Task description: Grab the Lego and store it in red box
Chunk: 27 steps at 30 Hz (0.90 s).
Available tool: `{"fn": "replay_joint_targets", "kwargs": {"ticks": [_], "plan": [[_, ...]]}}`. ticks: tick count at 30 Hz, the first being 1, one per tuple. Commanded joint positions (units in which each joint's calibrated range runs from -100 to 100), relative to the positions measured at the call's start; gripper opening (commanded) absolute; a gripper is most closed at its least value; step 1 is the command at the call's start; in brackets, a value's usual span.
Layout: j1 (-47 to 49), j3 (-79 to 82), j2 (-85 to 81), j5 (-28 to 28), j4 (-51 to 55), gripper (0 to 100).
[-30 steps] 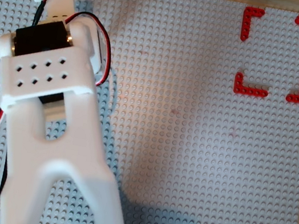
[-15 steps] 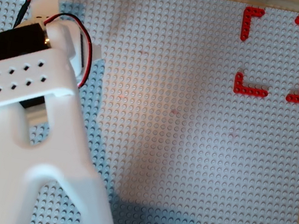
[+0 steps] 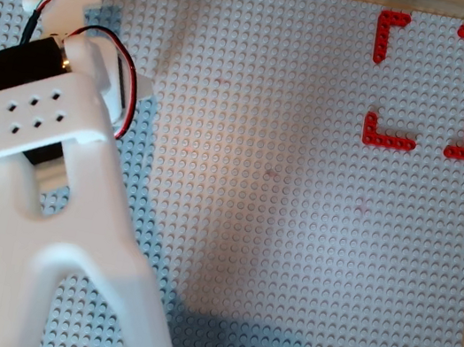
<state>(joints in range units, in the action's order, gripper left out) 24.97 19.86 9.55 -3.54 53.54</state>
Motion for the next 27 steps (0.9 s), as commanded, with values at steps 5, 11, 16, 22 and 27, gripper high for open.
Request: {"fn": "replay_joint_targets", "kwargs": {"ticks": [5, 11, 16, 22, 27], "plan": [[-0.08, -2.86, -0.06, 0.31, -0.47, 25], [-0.52, -10.13, 5.11, 0.47, 4.09, 18], [-0.45, -19.04, 11.97, 0.78, 10.67, 18], [-0.45, -20.95, 13.50, 1.56, 12.25, 16], [-0.45, -20.95, 13.41, 1.61, 12.25, 6]]}}
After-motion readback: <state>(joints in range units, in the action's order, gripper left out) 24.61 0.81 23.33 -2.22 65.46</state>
